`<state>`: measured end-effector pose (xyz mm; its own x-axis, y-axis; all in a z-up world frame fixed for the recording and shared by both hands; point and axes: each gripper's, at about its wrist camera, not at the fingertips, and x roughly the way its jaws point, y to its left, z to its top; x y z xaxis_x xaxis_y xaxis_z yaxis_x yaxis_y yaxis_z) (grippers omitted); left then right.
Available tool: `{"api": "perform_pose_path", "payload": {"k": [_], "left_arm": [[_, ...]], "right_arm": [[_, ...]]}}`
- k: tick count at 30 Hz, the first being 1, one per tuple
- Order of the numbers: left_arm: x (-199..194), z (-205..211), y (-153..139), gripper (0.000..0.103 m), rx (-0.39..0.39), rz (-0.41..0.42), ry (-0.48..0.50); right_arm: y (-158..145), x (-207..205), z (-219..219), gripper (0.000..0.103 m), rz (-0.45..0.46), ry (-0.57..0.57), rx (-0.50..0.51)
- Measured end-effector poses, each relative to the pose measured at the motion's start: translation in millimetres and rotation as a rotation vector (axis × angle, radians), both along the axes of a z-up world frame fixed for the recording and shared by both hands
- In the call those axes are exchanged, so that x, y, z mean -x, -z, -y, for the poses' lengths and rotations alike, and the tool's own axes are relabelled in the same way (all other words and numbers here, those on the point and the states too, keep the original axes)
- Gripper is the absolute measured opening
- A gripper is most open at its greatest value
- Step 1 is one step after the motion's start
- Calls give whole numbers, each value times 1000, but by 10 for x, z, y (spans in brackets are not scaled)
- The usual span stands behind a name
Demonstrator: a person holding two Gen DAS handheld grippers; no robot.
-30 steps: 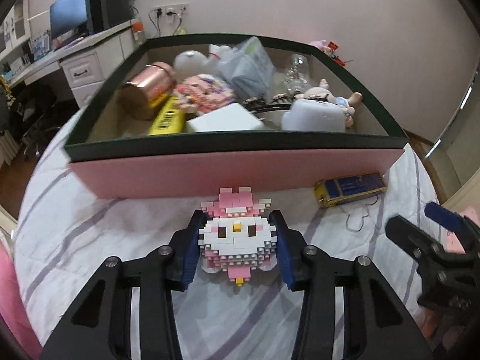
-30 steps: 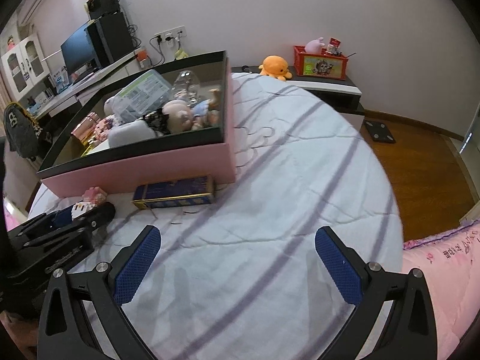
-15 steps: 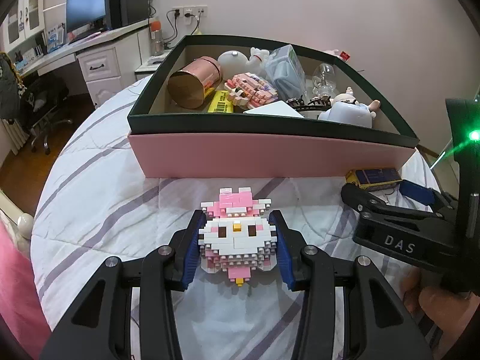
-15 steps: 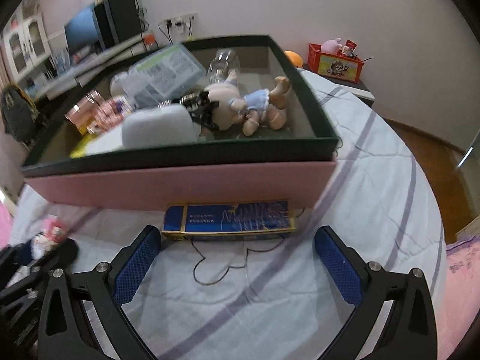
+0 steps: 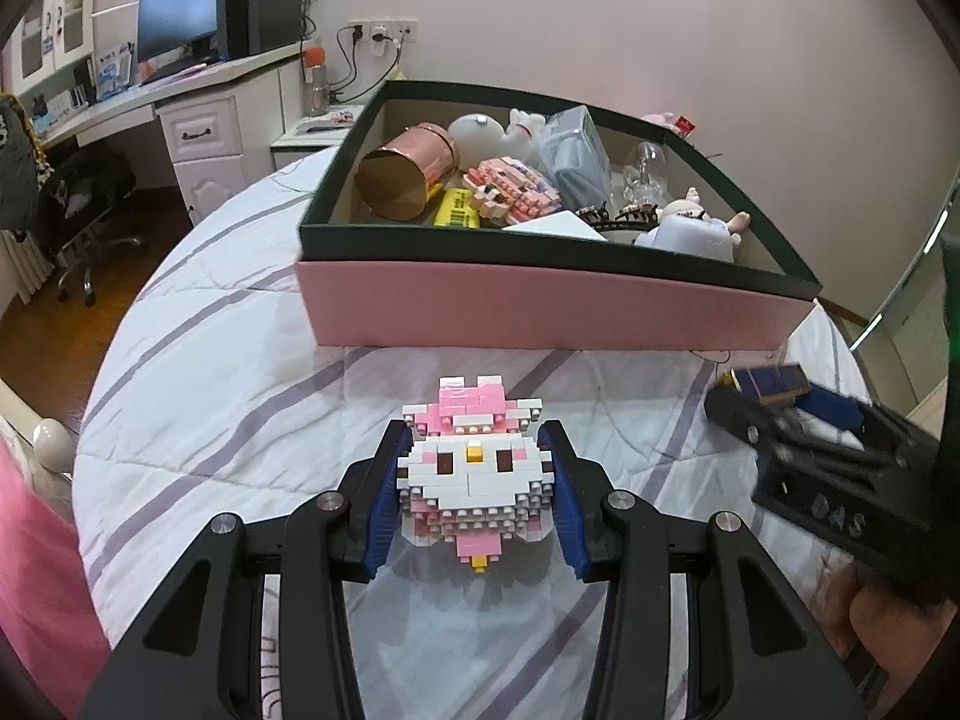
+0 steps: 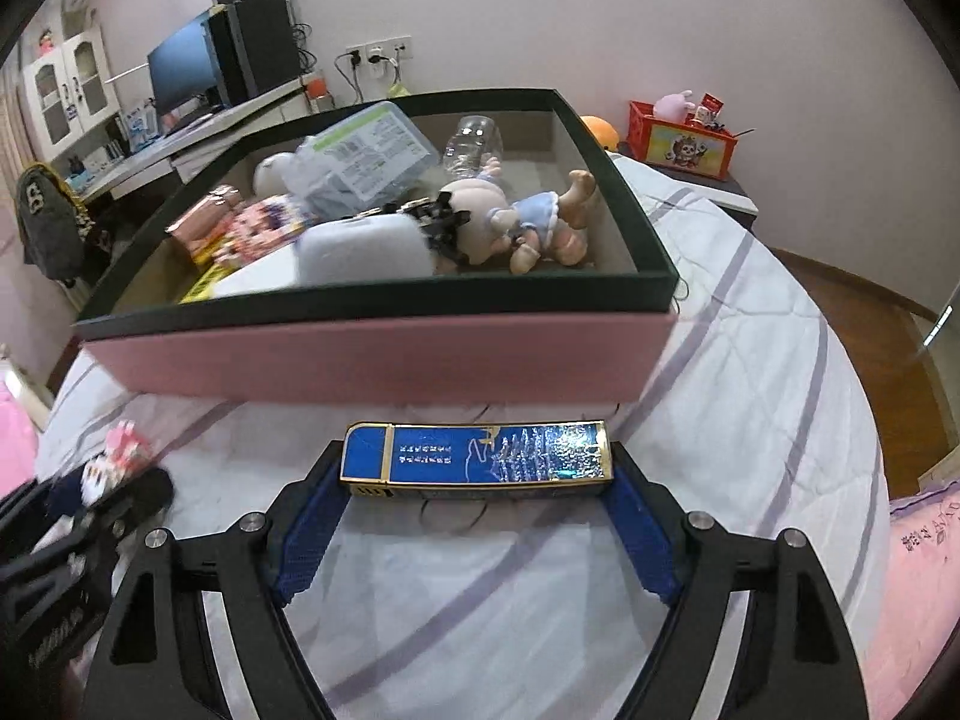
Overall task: Organize rigid objects
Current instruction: 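Carry block figure and blue box into the pink box and release both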
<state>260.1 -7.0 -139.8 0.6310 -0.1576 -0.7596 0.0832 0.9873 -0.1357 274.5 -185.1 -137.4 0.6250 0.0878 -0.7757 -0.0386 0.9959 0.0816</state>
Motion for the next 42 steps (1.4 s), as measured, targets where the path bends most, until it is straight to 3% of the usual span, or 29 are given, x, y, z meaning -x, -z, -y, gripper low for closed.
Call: {"api": "perform_pose_path", "payload": {"k": [15, 26, 34, 42], "left_arm": [[177, -167, -513, 44, 17, 111, 8], [-277, -208, -1059, 44, 12, 229, 1], [-738, -50, -1065, 44, 7, 226, 11], [-1231, 124, -695, 44, 26, 131, 27]], "right_arm": [[-429, 281, -55, 83, 71, -56, -39], [-996, -62, -16, 83, 204, -77, -4], [-1042, -600, 17, 83, 208, -79, -2], [-750, -1090, 52, 83, 143, -72, 5]]}}
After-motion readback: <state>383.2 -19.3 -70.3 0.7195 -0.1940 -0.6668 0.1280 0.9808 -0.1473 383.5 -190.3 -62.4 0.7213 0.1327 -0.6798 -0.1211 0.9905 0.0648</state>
